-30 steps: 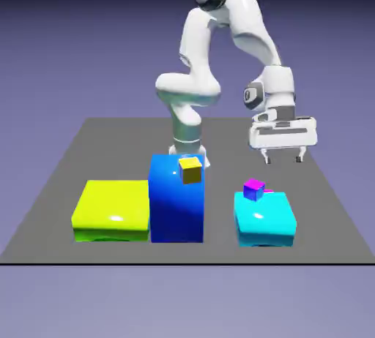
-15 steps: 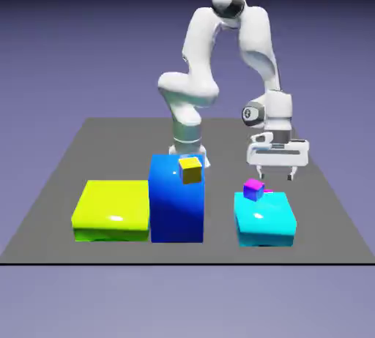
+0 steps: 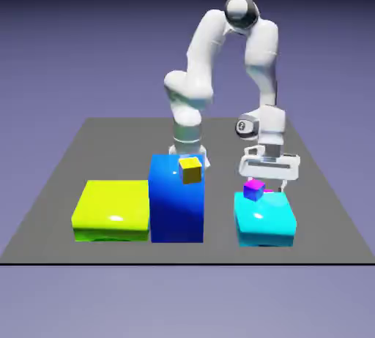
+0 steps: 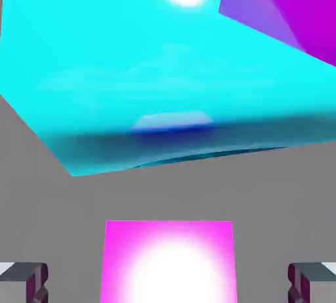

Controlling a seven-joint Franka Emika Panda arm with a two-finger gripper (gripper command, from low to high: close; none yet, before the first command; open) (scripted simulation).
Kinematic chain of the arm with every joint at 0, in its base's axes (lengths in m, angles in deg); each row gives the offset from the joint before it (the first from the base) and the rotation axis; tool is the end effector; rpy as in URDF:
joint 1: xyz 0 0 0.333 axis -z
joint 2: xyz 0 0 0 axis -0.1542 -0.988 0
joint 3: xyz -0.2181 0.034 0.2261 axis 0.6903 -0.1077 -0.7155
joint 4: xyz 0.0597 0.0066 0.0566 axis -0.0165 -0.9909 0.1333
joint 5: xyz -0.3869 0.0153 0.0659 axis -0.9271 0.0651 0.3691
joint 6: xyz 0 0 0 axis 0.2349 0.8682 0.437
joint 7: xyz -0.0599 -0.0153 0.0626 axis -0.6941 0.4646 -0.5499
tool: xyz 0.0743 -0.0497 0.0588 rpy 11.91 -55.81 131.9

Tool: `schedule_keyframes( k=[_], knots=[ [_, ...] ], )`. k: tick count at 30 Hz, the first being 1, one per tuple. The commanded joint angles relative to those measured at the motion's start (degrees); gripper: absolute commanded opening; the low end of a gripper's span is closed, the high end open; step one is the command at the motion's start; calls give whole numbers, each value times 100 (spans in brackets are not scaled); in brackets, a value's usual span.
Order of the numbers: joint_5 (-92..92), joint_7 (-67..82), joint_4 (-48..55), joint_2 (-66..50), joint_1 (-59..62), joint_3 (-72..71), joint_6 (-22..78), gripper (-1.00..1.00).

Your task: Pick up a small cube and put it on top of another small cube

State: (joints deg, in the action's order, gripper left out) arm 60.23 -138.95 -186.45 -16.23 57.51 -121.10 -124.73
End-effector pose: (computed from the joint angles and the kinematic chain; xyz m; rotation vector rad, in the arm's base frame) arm 0.2271 0.2806 0.1452 -2.6516 1.3287 -0.5914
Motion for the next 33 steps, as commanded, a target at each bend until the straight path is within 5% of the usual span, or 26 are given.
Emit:
schedule_keyframes(
  k=[1, 7, 8, 27, 33],
  knots=[
    [-45, -30, 27, 36, 208, -180, -74, 0],
    [-314, -209, 189, 250, 1440, -1250, -510, 0],
    [-314, -209, 189, 250, 1440, -1250, -510, -100],
    [502, 327, -292, -404, -2294, 1988, 812, -100],
    [139, -606, 462, -712, -2712, 3109, 1900, -100]
  ],
)
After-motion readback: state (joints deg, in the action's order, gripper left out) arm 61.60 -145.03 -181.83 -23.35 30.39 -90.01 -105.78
